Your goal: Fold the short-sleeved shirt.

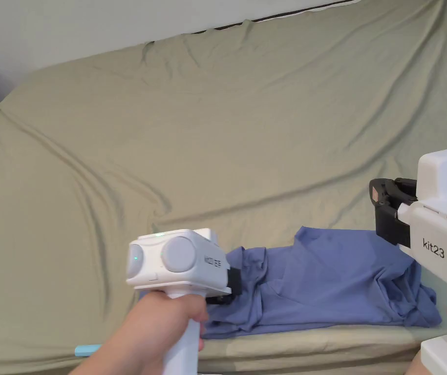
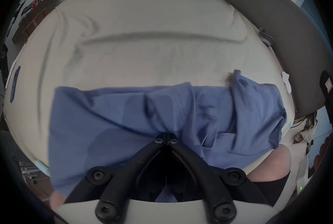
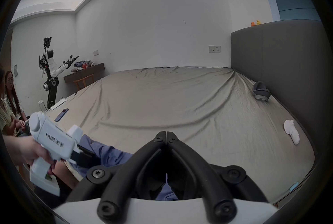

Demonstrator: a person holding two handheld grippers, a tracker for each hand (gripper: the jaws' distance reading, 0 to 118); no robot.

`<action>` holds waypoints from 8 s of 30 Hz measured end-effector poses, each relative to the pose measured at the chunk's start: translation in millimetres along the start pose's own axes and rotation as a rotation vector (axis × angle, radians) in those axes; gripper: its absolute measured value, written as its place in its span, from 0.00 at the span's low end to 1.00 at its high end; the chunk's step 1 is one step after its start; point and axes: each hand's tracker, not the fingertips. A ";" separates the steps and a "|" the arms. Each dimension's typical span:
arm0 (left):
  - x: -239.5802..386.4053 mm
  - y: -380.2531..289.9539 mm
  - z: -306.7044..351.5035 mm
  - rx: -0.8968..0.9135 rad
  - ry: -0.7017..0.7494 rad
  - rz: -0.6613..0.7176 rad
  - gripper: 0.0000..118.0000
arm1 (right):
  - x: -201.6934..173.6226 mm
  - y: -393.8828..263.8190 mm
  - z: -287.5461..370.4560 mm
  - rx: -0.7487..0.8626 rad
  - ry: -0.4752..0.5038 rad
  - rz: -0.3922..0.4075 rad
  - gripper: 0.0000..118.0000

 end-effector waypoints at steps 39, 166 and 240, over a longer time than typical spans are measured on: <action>-242.8 9.9 -2.7 -0.016 -0.728 0.338 0.07 | -33.9 1.1 -28.8 -0.099 0.025 0.010 0.00; -412.0 103.0 81.7 -0.250 0.373 -0.222 0.15 | -2.4 -72.2 -77.2 -0.432 0.848 -0.631 0.00; -3.6 -83.7 174.7 1.152 0.233 -0.127 1.00 | -67.3 -8.7 45.1 0.290 -0.259 0.160 1.00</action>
